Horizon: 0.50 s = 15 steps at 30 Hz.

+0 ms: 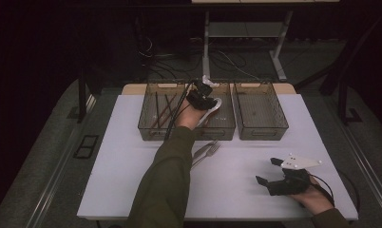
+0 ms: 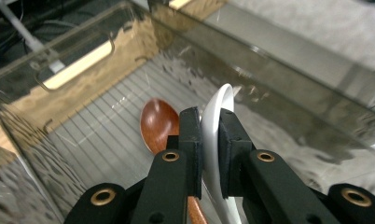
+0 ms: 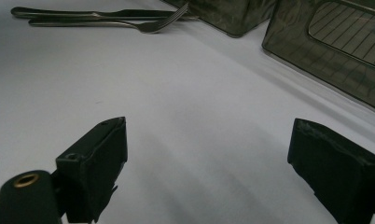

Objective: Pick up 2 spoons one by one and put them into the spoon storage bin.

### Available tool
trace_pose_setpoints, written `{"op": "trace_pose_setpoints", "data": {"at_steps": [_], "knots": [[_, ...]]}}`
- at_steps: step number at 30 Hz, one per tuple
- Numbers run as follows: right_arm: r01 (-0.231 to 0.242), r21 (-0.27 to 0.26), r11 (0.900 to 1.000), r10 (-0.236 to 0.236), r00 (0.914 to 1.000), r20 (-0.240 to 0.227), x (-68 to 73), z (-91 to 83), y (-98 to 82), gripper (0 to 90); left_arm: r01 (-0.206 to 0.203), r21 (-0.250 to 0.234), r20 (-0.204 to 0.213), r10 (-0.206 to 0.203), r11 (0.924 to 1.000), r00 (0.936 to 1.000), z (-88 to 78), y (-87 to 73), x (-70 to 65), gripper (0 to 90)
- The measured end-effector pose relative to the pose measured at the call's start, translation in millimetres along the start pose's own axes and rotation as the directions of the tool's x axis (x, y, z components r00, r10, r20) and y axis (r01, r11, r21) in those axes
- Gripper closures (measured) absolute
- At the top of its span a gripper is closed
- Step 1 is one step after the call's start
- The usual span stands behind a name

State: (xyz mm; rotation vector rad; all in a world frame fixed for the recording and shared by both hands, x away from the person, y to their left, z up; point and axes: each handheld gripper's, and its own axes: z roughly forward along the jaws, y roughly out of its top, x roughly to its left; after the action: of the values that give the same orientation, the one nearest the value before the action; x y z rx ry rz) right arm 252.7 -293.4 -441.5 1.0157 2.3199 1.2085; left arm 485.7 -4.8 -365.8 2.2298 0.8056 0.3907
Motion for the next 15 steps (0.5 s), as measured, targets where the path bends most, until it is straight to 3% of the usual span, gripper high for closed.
{"op": "trace_pose_setpoints", "data": {"at_steps": [5, 7, 15], "knots": [[0.003, -0.005, 1.0, -0.003, 1.0, -0.004, 0.0, -0.1, 0.1, 12.0, 0.004, 0.026, 0.008, -0.004, 0.9997, 1.0, 13.3, -2.4, -5.3, 80.1], [0.003, -0.005, 1.0, -0.004, 1.0, -0.005, 0.2, -0.2, 0.3, 11.9, -0.005, 0.017, -0.012, 0.006, 0.9998, 0.9999, 13.8, -1.8, -7.7, 63.7], [0.009, -0.001, 1.0, -0.009, 1.0, -0.001, 0.3, 0.4, 0.4, 11.9, 0.008, -0.042, 0.019, -0.007, 0.9991, 0.9998, -1.7, 2.9, -6.7, 50.2]]}}
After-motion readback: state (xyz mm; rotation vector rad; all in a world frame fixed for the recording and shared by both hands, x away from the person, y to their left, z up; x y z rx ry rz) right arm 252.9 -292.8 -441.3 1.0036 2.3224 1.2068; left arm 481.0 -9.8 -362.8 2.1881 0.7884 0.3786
